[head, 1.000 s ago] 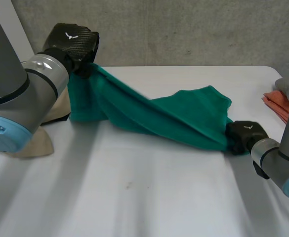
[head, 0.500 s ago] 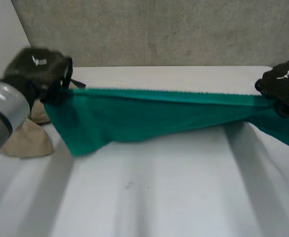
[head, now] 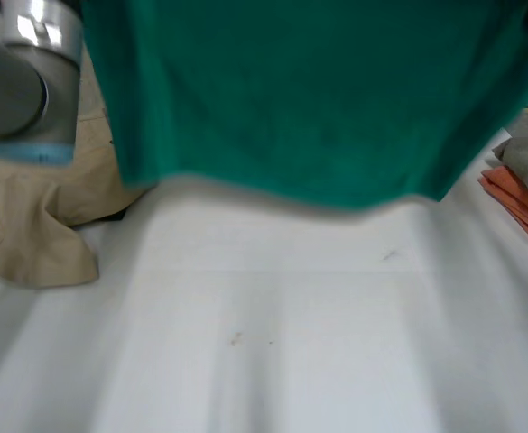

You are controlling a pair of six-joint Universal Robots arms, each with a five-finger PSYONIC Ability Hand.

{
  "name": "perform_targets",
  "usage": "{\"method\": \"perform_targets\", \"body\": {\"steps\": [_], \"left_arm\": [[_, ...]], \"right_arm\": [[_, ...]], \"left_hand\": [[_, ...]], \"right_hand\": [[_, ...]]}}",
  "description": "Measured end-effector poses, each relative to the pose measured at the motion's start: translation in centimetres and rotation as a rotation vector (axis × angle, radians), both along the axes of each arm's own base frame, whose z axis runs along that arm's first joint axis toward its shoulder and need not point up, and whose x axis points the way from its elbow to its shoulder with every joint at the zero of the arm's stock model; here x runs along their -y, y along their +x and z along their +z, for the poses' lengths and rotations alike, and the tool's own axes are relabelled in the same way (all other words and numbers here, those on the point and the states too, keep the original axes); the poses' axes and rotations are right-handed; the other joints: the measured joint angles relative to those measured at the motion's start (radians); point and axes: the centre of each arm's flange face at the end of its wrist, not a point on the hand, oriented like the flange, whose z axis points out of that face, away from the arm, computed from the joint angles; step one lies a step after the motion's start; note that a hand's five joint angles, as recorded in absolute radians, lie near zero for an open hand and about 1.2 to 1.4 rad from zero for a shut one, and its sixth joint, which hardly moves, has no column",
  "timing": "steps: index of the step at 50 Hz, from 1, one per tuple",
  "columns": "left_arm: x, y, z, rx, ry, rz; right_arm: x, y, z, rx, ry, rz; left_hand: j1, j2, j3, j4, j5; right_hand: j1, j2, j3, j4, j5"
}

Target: Fold the laundry.

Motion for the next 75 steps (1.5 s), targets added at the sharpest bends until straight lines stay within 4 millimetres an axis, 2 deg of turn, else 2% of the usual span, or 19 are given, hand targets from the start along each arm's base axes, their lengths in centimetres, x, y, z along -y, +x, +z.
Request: {"method": "perform_targets", "body": {"steps": [4, 7, 9, 14, 22, 28, 30, 33, 36, 41, 45, 47, 50, 56, 57, 58, 65, 73, 75], "left_arm": [[0.2, 0.5, 3.1, -0.103, -0.179, 0.009], [0.5, 0.7, 3.1, -0.125, -0.194, 0.013], [0.8, 0.7, 2.1, -0.120, -0.162, 0.015], [1.4, 0.5, -2.4, -0.064, 0.005, 0.020], [0.3, 0.8, -13.2, 0.074, 0.376, 0.025], [-3.8, 1.7, -20.9, 0.202, 0.672, 0.003], [-5.3, 2.1, -22.4, 0.240, 0.750, -0.003], [-9.2, 3.2, -24.4, 0.340, 0.903, -0.008], [-12.3, 4.2, -24.6, 0.432, 0.989, -0.002], [-18.0, 6.4, -23.8, 0.652, 1.123, 0.015], [-21.0, 7.7, -23.2, 0.799, 1.212, 0.013], [-21.3, 8.0, -22.9, 0.841, 1.226, 0.015], [-20.2, 7.9, -22.8, 0.857, 1.196, 0.034], [-15.0, 6.6, -22.8, 0.781, 1.041, 0.089], [-15.0, 6.6, -22.8, 0.781, 1.041, 0.089], [-13.1, 5.9, -22.7, 0.734, 0.989, 0.101], [-7.6, 4.4, -23.2, 0.588, 0.927, 0.161], [-3.4, 2.2, -24.3, 0.528, 0.895, 0.231], [-2.7, 1.6, -24.4, 0.520, 0.880, 0.233]], "right_arm": [[-0.4, 0.3, 3.6, 0.080, -0.248, 0.038], [-0.5, 0.4, 3.7, 0.086, -0.278, 0.056], [-0.2, 0.6, 2.7, 0.077, -0.243, 0.066], [0.6, 0.9, -1.1, 0.047, -0.088, 0.077], [1.2, 1.0, -10.4, -0.011, 0.235, 0.078], [-1.0, 0.6, -17.7, -0.067, 0.514, 0.103], [-2.1, 0.5, -19.4, -0.086, 0.597, 0.116], [-5.1, 0.0, -22.3, -0.138, 0.789, 0.137], [-7.6, -0.5, -22.7, -0.184, 0.914, 0.141], [-12.4, -2.7, -20.6, -0.301, 1.077, 0.118], [-14.8, -4.0, -19.2, -0.409, 1.114, 0.110], [-15.3, -4.3, -18.8, -0.458, 1.111, 0.112], [-15.1, -4.3, -18.9, -0.500, 1.089, 0.114], [-11.3, -3.3, -20.3, -0.464, 0.987, 0.093], [-11.3, -3.3, -20.3, -0.464, 0.987, 0.093], [-9.3, -2.6, -20.7, -0.433, 0.913, 0.082], [-4.2, 0.0, -21.7, -0.384, 0.685, 0.087], [0.2, 2.3, -23.4, -0.368, 0.505, 0.105], [1.3, 2.8, -24.2, -0.368, 0.481, 0.106]], "left_hand": [[0.000, 0.000, 0.000, 0.000, 0.000], [0.000, 0.000, 0.000, 0.000, 0.000], [0.000, 0.000, 0.000, 0.000, 0.000], [0.000, 0.000, 0.000, 0.000, 0.000], [0.000, 0.001, 0.000, 0.000, 0.000], [0.000, 0.001, 0.000, 0.000, 0.000], [0.000, 0.001, 0.000, 0.000, 0.000], [0.000, 0.001, 0.000, 0.000, 0.000], [0.000, 0.001, 0.000, 0.000, 0.000], [0.000, 0.001, 0.000, 0.000, 0.000], [0.000, 0.001, 0.000, 0.000, 0.000], [0.000, 0.001, 0.000, 0.000, 0.000], [0.000, 0.001, 0.000, 0.000, 0.000], [0.000, 0.001, 0.000, 0.000, 0.000], [0.000, 0.001, 0.000, 0.000, 0.000], [0.000, 0.001, 0.000, 0.000, 0.000], [0.000, 0.001, 0.000, 0.000, 0.000], [0.000, 0.001, 0.000, 0.000, 0.000], [-0.041, -0.054, -0.041, -0.041, -0.032]], "right_hand": [[0.000, 0.000, 0.000, 0.000, 0.004], [0.000, 0.000, 0.000, 0.000, 0.005], [0.000, 0.000, 0.000, 0.000, 0.007], [0.000, 0.000, 0.000, 0.001, 0.007], [0.000, 0.000, 0.001, 0.003, 0.007], [0.000, 0.000, 0.001, 0.003, 0.007], [0.000, 0.000, 0.001, 0.003, 0.007], [0.000, 0.000, 0.001, 0.003, 0.007], [0.000, 0.000, 0.001, 0.003, 0.007], [0.000, 0.000, 0.001, 0.003, 0.007], [0.000, 0.000, 0.001, 0.003, 0.007], [0.000, 0.000, 0.001, 0.003, 0.007], [0.000, 0.000, 0.001, 0.003, 0.007], [0.000, 0.000, 0.001, 0.003, 0.007], [0.000, 0.000, 0.001, 0.003, 0.007], [0.000, 0.000, 0.001, 0.003, 0.007], [0.000, 0.000, 0.001, 0.003, 0.008], [-0.001, -0.001, 0.001, 0.003, 0.009], [-0.147, -0.179, -0.183, -0.184, -0.180]]}}
